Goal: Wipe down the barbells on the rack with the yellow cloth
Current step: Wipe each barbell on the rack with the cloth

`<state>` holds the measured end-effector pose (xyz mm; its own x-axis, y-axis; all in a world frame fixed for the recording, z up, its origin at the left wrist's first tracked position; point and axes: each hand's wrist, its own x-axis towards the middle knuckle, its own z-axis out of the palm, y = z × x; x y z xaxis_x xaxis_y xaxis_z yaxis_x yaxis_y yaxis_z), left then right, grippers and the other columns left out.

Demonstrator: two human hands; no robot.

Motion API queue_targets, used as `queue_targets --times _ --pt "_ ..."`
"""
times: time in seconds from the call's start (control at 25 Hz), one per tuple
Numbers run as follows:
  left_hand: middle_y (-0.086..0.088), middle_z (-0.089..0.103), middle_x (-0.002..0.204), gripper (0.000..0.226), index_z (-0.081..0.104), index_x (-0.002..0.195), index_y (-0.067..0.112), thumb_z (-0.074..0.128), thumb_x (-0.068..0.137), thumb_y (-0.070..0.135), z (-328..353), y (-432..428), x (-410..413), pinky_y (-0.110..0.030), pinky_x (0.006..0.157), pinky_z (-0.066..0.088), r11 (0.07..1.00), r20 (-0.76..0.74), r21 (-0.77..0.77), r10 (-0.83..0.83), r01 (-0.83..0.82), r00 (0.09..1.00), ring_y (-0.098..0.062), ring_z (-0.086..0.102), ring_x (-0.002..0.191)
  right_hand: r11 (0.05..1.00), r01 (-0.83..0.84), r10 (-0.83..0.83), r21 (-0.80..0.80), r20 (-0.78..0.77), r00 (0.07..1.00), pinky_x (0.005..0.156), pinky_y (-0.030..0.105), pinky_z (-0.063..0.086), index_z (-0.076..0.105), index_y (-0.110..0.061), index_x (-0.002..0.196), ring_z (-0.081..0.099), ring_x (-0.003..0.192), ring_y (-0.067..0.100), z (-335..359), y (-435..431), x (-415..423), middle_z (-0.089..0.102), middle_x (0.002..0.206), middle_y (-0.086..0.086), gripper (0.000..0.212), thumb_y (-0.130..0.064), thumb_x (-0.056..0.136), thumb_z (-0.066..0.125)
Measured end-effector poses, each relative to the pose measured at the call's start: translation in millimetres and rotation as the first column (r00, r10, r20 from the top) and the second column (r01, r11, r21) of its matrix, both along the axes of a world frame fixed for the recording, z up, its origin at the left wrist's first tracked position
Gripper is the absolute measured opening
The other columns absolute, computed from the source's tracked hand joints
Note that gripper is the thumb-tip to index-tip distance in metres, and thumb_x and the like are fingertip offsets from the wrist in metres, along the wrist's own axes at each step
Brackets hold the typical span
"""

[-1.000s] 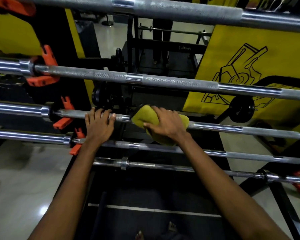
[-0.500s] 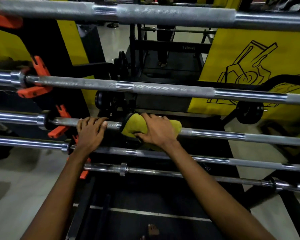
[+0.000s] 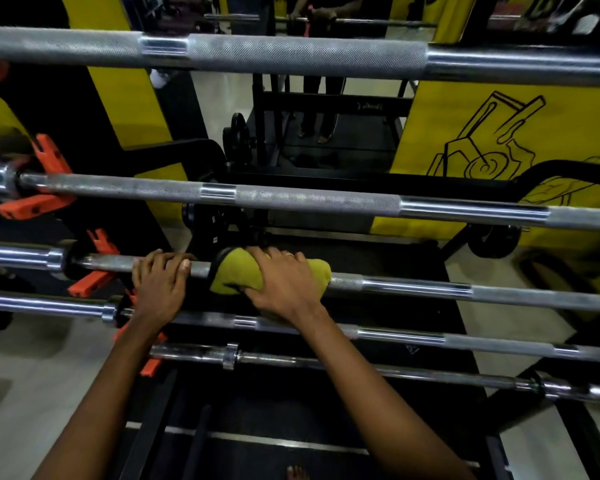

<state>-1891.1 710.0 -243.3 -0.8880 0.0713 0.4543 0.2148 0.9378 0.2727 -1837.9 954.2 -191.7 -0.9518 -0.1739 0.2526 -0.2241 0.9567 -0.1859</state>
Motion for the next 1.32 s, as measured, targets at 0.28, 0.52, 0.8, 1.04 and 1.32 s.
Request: queue_targets --times 0.28,0.52,0.8,1.04,1.32 --pt "-0.011 0.056 0.122 0.045 0.061 0.118 0.021 0.026 0.099 0.042 -2 -6 1 -0.049 0.111 0.014 0.998 0.025 0.030 -0.054 0.053 0.998 -0.033 0.037 0.127 0.999 -0.037 0.034 -0.019 -0.124 0.992 0.103 0.040 0.038 0.046 -0.032 0.143 0.055 0.122 0.024 -27 -11 14 0.054 0.142 -0.001 0.083 -0.037 0.065 0.071" --pt "-0.011 0.056 0.124 0.048 0.061 0.122 0.023 0.025 0.099 0.046 -3 -14 0 -0.055 0.110 0.019 0.993 0.074 0.041 -0.113 0.110 0.991 -0.034 0.037 0.128 0.862 0.349 -0.417 -0.367 -0.122 0.901 0.124 0.046 0.011 0.031 -0.015 0.155 0.018 0.152 0.028 -71 -24 51 0.028 0.161 0.010 0.108 -0.037 0.055 0.065" --pt "-0.003 0.053 0.141 0.055 0.054 0.137 0.029 0.024 0.095 0.050 8 -33 0 -0.048 0.112 0.016 0.971 0.140 0.019 -0.239 0.239 0.961 -0.030 0.037 0.136 -0.095 0.313 -0.728 -0.945 0.280 0.626 0.109 0.009 0.024 0.017 -0.002 0.157 0.037 0.145 0.030 -56 -74 40 0.033 0.158 0.017 0.087 -0.029 0.088 0.063" --pt "0.000 0.037 0.154 0.055 0.039 0.147 0.032 0.027 0.093 0.040 24 -48 -7 -0.042 0.115 0.010 0.925 0.309 0.006 -0.363 0.380 0.879 -0.024 0.024 0.145 -0.417 0.376 -0.564 -0.827 0.560 0.606 0.094 0.027 0.040 0.029 -0.004 0.146 0.057 0.125 0.032 -16 -122 3 0.055 0.141 0.018 0.075 -0.047 0.094 0.063" --pt "-0.008 0.056 0.137 0.042 0.058 0.132 0.025 0.055 0.091 0.027 32 -102 -12 -0.053 0.110 0.018 0.951 0.129 -0.151 -0.251 0.269 0.959 -0.029 0.041 0.136 0.619 0.662 -0.622 -0.423 0.251 0.742 0.091 0.043 0.049 0.046 -0.011 0.129 0.062 0.113 0.040 5 -143 39 0.065 0.122 0.020 0.071 -0.064 0.086 0.061"
